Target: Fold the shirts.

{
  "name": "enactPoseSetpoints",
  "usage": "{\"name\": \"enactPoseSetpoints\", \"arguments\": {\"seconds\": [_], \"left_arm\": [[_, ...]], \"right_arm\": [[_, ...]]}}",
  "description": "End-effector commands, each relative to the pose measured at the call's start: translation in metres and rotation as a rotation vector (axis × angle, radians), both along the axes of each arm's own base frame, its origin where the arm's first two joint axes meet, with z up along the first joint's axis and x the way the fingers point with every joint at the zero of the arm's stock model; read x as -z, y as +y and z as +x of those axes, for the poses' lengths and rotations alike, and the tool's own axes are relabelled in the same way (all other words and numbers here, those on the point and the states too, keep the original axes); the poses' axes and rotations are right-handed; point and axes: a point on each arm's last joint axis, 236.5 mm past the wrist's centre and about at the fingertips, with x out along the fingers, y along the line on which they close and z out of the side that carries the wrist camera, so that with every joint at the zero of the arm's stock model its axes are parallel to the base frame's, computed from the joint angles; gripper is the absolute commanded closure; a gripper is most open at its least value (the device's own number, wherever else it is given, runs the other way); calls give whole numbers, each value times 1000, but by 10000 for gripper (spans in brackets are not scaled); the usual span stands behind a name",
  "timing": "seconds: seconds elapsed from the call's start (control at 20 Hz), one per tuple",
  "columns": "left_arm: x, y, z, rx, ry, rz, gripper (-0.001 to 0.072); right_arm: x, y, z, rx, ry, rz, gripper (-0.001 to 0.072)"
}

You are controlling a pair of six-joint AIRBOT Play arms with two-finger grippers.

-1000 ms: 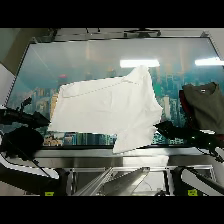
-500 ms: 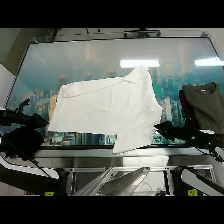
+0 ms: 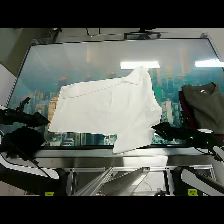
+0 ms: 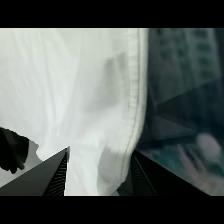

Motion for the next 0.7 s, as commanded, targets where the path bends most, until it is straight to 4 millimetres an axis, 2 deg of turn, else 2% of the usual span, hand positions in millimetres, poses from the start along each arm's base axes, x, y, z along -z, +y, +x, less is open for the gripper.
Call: {"name": "enactPoseSetpoints", "arguments": {"seconds": [0.0,0.1,0.35,0.45,0.55,0.6,0.65], "left_arm": [[6,-34,-15,72,97,-120,425],[4,-48,-15,98,113,-160,425],[5,-51,-16,102,137,-144,428],[5,-51,-15,100,136,-144,581],[6,-52,-11,87,120,-143,587],[5,-54,-6,72,104,-152,588],[4,-55,0,57,86,-158,681]], "right_arm": [[-1,1,1,-4,-8,-2,256],[-1,1,1,-7,-11,-4,256],[-1,1,1,-12,-16,-7,256],[-1,1,0,-13,-15,-3,257],[-2,2,0,-16,-15,1,260],[-2,3,0,-18,-16,0,352],[-1,3,0,-18,-17,-3,399]]}}
